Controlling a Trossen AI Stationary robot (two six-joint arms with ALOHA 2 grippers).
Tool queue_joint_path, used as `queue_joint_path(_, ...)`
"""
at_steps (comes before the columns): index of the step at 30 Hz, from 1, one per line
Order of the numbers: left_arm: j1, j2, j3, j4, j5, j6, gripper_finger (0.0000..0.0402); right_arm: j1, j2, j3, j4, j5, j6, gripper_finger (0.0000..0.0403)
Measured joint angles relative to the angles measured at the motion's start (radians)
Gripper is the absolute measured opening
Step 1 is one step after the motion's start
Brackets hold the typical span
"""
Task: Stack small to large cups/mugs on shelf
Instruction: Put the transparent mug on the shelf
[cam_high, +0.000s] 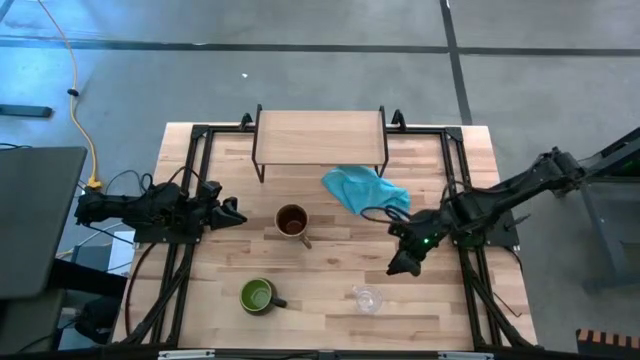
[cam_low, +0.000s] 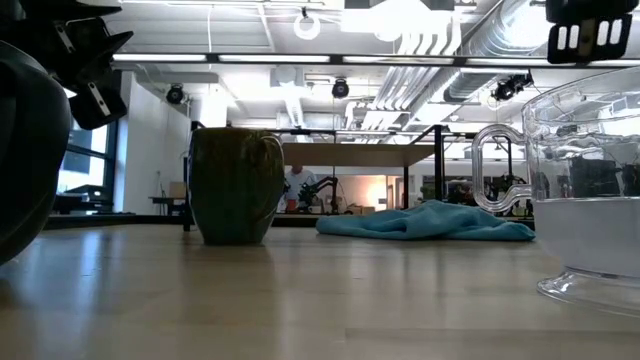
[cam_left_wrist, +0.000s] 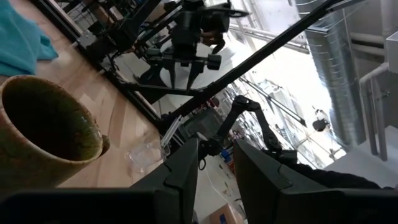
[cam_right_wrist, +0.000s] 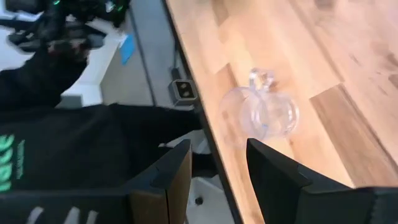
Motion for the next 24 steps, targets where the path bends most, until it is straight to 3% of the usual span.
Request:
queue_joint_path(10, 0.0, 0.0, 0.0, -0.036, -0.003, -0.036, 0.009, 0.107, 0.065, 0.0, 0.034, 0.205, 0.055, 0.0123)
queue_joint_path(17, 0.0, 0.0, 0.0, -0.043, -0.003, -0.051, 0.009, 0.169, 0.113, 0.0, 0.075, 0.219, 0.092, 0.0087)
queue_joint_path(24, 0.0, 0.0, 0.0, -0.043, -0.003, -0.05, 0.009, 0.201, 0.172, 0.0, 0.079, 0.263, 0.106, 0.0083)
